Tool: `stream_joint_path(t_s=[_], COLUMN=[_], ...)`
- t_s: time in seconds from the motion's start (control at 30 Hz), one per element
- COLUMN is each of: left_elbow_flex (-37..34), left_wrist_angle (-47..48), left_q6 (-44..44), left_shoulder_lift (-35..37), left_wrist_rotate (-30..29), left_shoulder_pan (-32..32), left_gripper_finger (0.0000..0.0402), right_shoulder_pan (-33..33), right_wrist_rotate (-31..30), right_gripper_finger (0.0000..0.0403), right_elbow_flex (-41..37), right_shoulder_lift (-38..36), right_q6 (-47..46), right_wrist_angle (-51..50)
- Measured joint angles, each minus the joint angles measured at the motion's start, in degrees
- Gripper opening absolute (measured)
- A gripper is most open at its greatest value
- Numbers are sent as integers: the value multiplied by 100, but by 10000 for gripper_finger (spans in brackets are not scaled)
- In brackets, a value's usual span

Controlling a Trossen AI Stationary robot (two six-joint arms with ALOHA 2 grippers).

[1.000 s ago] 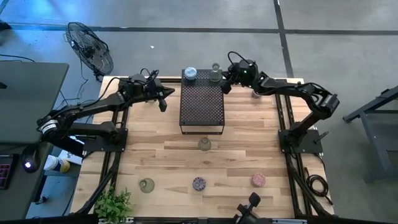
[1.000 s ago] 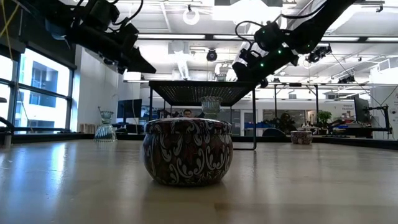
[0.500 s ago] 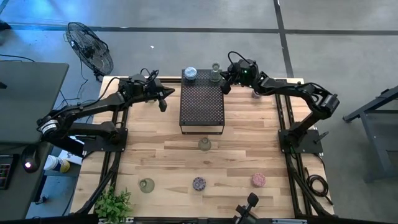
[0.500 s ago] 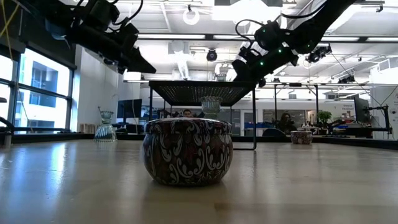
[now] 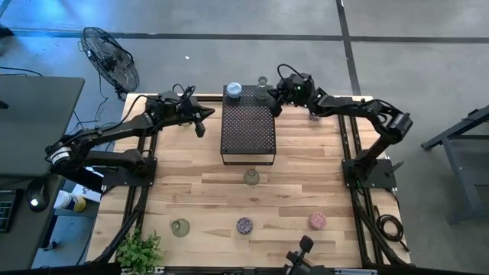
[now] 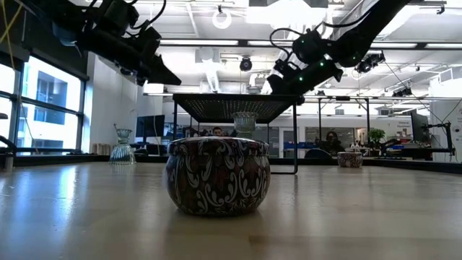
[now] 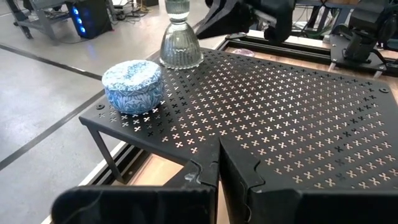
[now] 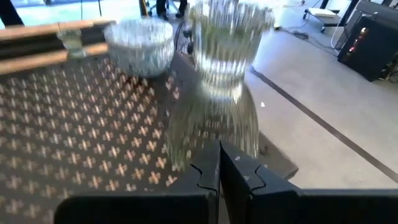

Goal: Pick & Place candle stick holders
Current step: Adjust the green glass candle holder on the shelf, then put the green glass candle holder on the shelf aligned with the other green glass candle holder

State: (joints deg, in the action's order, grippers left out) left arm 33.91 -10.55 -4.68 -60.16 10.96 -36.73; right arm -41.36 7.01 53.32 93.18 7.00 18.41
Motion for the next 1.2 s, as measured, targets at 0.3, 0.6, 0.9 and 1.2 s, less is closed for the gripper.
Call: stream_joint_path(t_s=[0.3, 0.6, 0.9, 1.2], left_elbow_flex=[66, 1581, 2520, 2597], left_wrist_angle=[471, 4220, 6715, 7076], left_q6=[-172, -620, 1529, 3887], left_shoulder_lift=[33, 313, 310, 190], left_wrist_rotate=[620, -285, -881, -1340], left_shoulder_pan=[0, 1295, 3593, 5716], left_gripper_finger=[2, 2, 2, 26], right_shoulder_pan=[26, 439, 1660, 2943], right_wrist_rotate=[2, 195, -490, -1644], right_gripper_finger=[0, 0, 0, 0], right_elbow_flex=[66, -732, -2030, -2614], right_shoulder_lift=[-562, -1763, -3322, -3901], right_q6=[85, -149, -546, -657], right_wrist_angle=[-573, -1008, -553, -466])
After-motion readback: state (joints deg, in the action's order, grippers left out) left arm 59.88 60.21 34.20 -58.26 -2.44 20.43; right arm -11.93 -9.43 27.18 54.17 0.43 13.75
